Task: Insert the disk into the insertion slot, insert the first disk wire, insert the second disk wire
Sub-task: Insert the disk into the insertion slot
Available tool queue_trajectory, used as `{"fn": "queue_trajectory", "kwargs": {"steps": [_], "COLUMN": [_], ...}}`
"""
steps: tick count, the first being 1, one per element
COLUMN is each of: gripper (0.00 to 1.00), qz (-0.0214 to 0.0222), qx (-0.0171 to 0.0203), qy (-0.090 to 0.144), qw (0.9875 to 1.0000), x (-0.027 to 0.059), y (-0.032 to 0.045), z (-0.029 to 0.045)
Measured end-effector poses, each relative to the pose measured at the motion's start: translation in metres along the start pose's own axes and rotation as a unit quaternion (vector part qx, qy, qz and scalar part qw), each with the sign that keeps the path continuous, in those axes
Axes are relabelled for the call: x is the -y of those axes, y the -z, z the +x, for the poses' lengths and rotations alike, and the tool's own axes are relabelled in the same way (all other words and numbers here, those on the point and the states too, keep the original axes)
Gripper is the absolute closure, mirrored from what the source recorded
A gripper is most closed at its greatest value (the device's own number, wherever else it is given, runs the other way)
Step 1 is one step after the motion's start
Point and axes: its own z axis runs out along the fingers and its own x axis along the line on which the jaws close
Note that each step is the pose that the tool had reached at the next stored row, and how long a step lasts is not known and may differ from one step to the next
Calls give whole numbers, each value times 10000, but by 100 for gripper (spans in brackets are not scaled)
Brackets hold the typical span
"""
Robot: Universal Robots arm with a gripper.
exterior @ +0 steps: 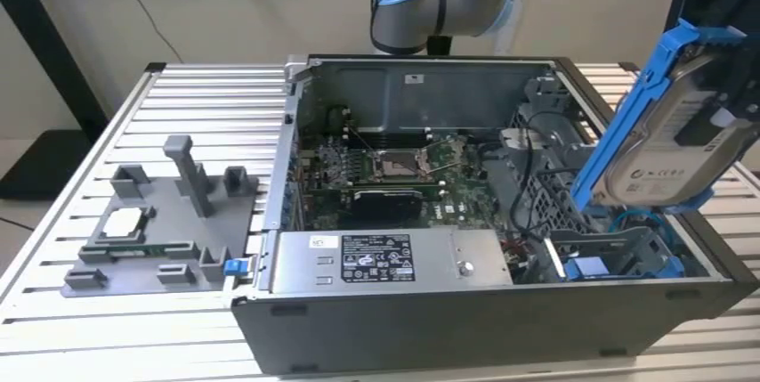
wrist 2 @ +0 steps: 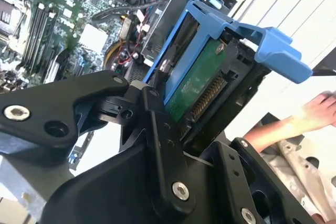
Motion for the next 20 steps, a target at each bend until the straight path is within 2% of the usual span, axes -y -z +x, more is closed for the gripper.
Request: {"fn": "queue_trajectory", "kwargs": {"steps": [11,20], "gripper": [0,0], "qz": [0,0], "qx": [1,0], "qy": [0,0], "qw": [10000,10000], "x": [10,27], "y": [-33,-141], "z": [0,-1]}}
